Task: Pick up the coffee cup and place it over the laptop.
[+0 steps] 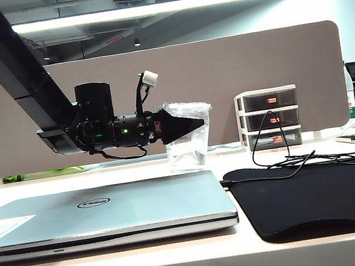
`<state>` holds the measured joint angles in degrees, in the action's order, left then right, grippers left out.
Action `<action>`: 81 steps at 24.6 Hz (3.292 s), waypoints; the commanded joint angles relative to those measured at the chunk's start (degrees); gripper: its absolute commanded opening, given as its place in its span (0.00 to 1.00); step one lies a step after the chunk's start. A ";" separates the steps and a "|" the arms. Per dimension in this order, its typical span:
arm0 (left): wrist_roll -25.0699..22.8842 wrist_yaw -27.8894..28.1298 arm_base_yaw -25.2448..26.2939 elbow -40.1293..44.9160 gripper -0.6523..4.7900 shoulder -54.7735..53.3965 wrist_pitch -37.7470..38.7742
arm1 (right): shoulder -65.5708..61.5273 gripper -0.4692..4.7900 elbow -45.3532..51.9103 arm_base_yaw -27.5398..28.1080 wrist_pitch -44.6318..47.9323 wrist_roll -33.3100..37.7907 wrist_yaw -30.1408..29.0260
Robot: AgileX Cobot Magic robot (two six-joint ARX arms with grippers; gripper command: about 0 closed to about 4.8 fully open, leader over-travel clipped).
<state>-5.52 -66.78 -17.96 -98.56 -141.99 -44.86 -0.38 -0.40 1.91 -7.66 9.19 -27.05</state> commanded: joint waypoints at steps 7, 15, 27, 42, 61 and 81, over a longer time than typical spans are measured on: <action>4.94 -4.04 0.72 -0.26 0.68 0.28 -3.76 | -0.09 0.08 0.28 -0.07 0.50 -0.22 -0.11; 22.18 -5.70 4.20 -0.24 0.74 0.42 -20.35 | -0.09 0.08 0.28 -0.07 0.48 -0.20 -0.11; 34.67 -13.20 6.75 1.40 0.74 3.26 -25.40 | -0.09 0.08 0.28 -0.02 0.52 -0.20 -0.11; 33.77 -5.92 7.72 30.73 0.74 17.29 -37.94 | -0.09 0.08 0.28 -0.02 0.57 -0.20 -0.37; 23.63 1.77 10.23 54.25 0.74 29.79 -37.97 | -0.09 0.08 0.28 -0.07 0.61 -0.20 -1.62; 3.50 13.20 9.07 69.94 0.74 34.80 -38.40 | -0.09 0.08 0.28 -0.07 0.63 -0.70 -2.69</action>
<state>-0.56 -54.33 -8.71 -28.60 -107.39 -81.52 -0.38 -0.40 1.89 -7.66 8.95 -29.21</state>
